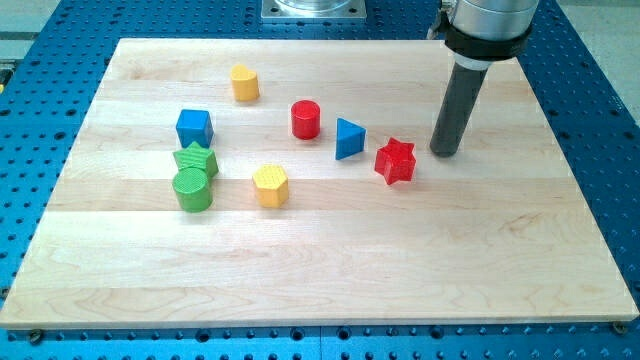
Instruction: Push the green circle into the green star
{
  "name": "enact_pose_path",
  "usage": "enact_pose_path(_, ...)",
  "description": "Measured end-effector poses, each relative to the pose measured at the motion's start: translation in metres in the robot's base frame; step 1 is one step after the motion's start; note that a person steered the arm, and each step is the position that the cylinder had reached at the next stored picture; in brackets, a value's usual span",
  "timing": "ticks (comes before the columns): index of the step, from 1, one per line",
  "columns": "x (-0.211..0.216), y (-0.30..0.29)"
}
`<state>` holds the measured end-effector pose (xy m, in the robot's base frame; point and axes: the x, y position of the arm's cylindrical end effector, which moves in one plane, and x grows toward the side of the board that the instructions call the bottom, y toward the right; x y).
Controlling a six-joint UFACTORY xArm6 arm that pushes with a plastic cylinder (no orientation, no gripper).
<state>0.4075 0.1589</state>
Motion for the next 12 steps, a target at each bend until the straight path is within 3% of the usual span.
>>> enact_pose_path(1,-0.015,-0.008)
enact_pose_path(2,-0.005,-0.035)
enact_pose_path(3,0.036,-0.061)
enact_pose_path(4,0.047,-0.057)
enact_pose_path(5,0.085,-0.010)
enact_pose_path(6,0.158,-0.022)
enact_pose_path(7,0.166,-0.162)
enact_pose_path(8,0.136,-0.234)
enact_pose_path(12,0.075,-0.249)
